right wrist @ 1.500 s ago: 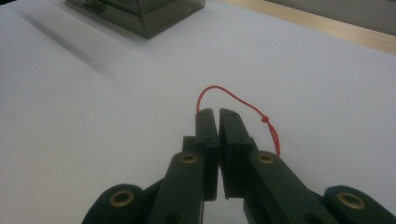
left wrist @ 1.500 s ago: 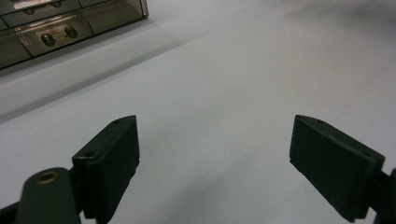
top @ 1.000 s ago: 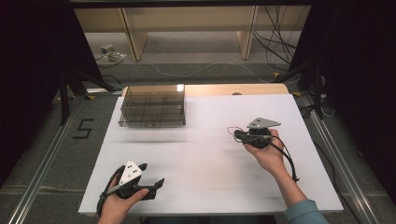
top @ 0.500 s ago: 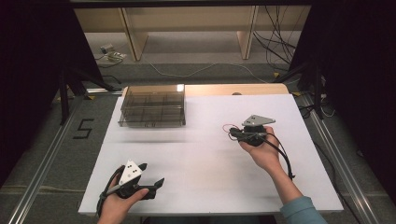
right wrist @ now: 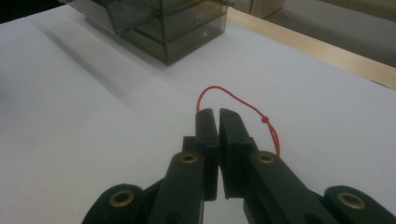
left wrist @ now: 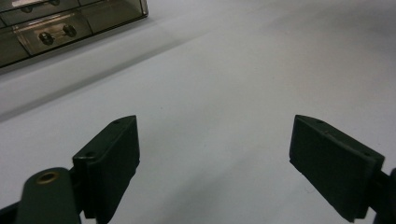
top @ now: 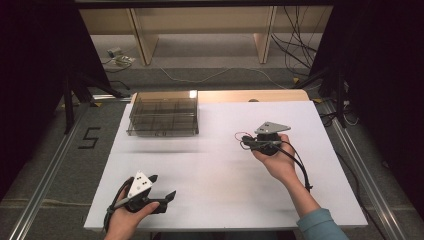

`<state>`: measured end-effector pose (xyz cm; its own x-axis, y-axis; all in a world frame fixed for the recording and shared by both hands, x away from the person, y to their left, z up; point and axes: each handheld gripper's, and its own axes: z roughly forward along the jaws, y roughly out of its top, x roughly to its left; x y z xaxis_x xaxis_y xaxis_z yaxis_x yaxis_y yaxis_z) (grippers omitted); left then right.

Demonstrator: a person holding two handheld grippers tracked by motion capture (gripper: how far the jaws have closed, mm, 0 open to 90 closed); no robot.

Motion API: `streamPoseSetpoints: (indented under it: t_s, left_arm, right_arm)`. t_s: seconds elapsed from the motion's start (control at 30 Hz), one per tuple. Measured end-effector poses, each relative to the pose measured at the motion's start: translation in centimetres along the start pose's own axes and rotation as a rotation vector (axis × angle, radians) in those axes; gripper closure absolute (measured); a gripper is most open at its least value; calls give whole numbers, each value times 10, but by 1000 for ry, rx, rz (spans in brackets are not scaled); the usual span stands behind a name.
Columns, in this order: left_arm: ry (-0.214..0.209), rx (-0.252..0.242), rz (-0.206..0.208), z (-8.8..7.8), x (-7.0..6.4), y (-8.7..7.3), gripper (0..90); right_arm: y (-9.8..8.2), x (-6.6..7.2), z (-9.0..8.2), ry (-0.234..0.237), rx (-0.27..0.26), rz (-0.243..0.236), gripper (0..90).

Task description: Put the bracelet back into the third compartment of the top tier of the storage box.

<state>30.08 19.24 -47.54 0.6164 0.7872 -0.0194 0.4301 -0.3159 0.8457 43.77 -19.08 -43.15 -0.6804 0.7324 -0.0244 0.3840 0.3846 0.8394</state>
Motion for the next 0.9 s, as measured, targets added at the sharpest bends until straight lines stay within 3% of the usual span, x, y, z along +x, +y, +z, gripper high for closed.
streamPoseSetpoints:
  t_s: [0.9]
  left_arm:
    - [1, -1, -4, 0, 1, 0, 161]
  right_arm:
    - [19, 11, 9, 19, -19, -18, 870]
